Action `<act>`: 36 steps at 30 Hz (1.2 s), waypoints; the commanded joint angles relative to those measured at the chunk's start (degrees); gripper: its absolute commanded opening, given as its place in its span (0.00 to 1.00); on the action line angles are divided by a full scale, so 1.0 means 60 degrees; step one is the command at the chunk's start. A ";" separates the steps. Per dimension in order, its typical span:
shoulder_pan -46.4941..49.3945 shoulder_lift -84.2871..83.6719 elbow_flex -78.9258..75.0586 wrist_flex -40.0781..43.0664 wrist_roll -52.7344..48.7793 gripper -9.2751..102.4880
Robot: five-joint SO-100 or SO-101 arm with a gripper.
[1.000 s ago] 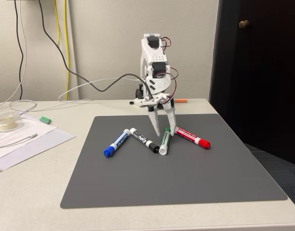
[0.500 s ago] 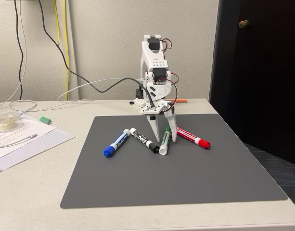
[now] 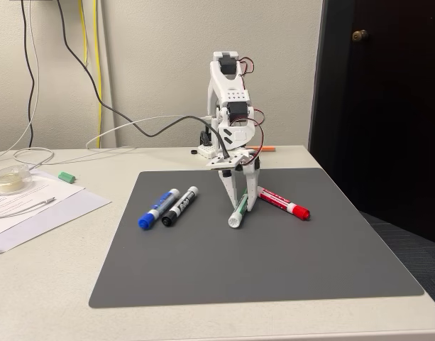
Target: Pick up the green marker.
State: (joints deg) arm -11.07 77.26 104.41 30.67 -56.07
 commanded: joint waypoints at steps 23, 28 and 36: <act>0.1377 0.8408 -0.0073 0.0732 0.7793 0.08; 0.1509 0.9844 0.1245 0.0161 0.8086 0.08; 0.1626 1.2231 0.4072 -0.0850 0.7969 0.08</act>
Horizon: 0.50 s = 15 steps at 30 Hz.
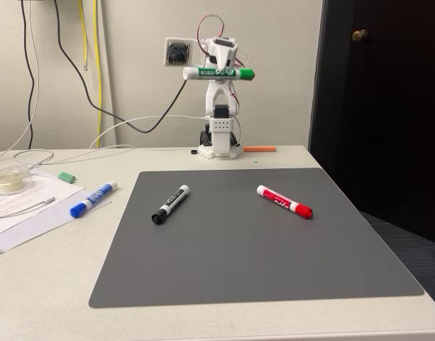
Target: Pick up the green marker.
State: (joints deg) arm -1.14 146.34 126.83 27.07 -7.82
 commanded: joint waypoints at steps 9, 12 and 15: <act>0.0044 0.1890 0.1626 -0.0483 -0.0146 0.08; 0.0044 0.1978 0.1670 -0.0410 -0.0205 0.08; 0.0073 0.1963 0.1729 -0.0410 -0.0308 0.08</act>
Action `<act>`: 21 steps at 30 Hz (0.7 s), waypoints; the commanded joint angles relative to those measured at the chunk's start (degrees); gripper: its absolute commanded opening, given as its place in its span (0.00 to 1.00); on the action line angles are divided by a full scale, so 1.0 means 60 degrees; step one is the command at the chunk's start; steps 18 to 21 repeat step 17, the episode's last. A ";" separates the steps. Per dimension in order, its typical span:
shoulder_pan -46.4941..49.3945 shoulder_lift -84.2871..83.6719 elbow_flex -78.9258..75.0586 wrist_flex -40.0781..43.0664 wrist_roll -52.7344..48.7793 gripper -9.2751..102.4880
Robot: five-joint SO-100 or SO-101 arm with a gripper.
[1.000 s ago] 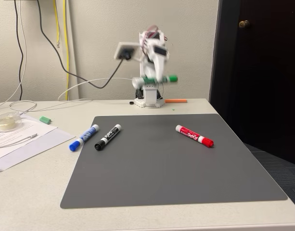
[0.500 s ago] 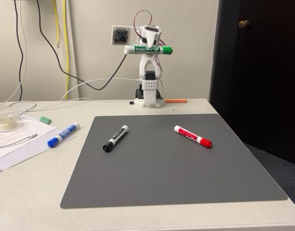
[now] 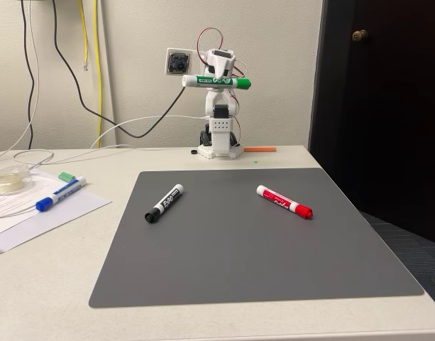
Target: Pick up the green marker.
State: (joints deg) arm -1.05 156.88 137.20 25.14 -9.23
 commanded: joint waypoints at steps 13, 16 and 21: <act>0.0059 0.0249 0.0337 -0.0410 0.0044 0.08; 0.0059 0.0322 0.0483 -0.0557 0.0220 0.08; 0.0059 0.0322 0.0498 -0.0571 0.0249 0.08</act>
